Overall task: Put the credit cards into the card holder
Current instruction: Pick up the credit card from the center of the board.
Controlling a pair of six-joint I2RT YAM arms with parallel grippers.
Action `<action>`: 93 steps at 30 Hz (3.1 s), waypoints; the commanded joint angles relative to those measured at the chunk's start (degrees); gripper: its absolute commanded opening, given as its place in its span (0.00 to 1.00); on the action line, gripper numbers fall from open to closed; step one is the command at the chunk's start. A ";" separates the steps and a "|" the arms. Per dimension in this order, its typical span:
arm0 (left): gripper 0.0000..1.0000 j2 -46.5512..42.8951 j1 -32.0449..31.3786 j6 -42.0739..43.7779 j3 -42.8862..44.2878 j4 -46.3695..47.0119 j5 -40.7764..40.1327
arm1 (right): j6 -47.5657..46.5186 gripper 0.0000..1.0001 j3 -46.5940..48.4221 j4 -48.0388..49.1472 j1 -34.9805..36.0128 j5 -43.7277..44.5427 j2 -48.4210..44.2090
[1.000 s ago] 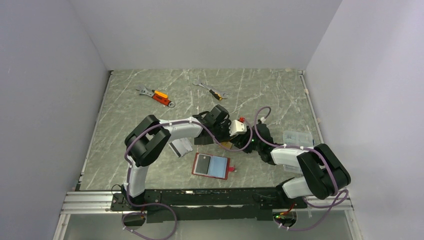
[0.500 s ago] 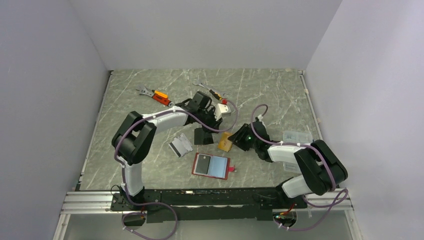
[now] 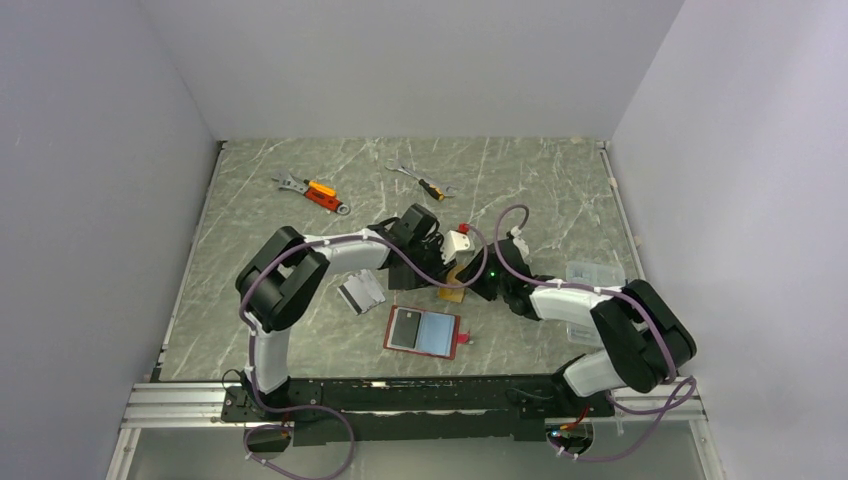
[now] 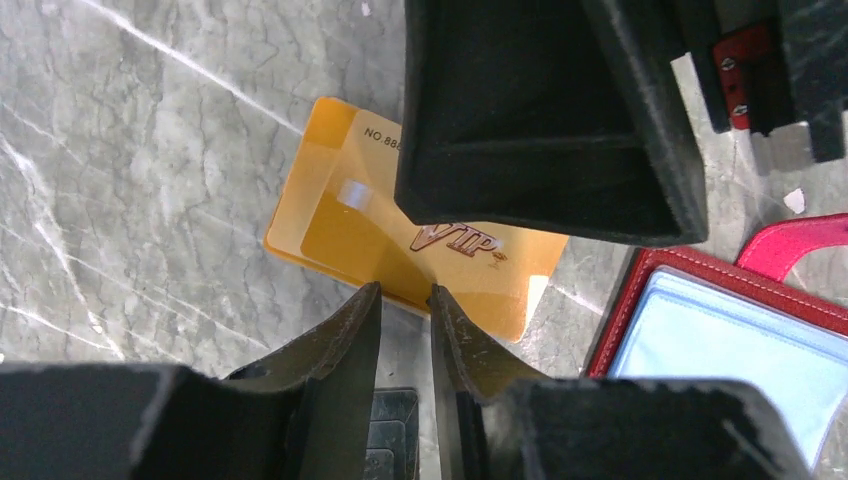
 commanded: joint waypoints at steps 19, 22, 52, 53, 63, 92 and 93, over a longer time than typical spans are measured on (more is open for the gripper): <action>0.30 -4.61 -3.54 4.80 -8.32 2.34 -1.35 | -1.44 0.47 -4.34 -9.95 -0.07 -2.00 -2.53; 0.30 -4.91 -3.84 5.37 -9.34 2.59 -1.15 | -1.43 0.45 -4.01 -9.19 -0.07 -2.66 -2.37; 0.29 -6.31 -4.73 6.77 -11.50 2.64 -1.55 | -0.06 0.43 -7.64 -15.89 0.07 -5.83 -19.17; 0.29 -6.30 -4.68 6.78 -11.45 2.65 -1.59 | 0.04 0.43 -8.33 -14.63 0.05 -6.37 -19.27; 0.29 -6.21 -4.73 6.81 -11.22 2.31 -1.71 | -0.25 0.41 -9.20 2.32 1.30 -14.57 -12.45; 0.31 -13.25 2.63 5.63 -7.44 -4.08 5.94 | -2.01 0.00 -9.23 8.41 1.79 -15.47 -9.50; 0.32 -14.39 3.88 5.45 -7.39 -4.81 6.81 | -2.57 0.00 -9.30 7.99 1.73 -15.74 -10.17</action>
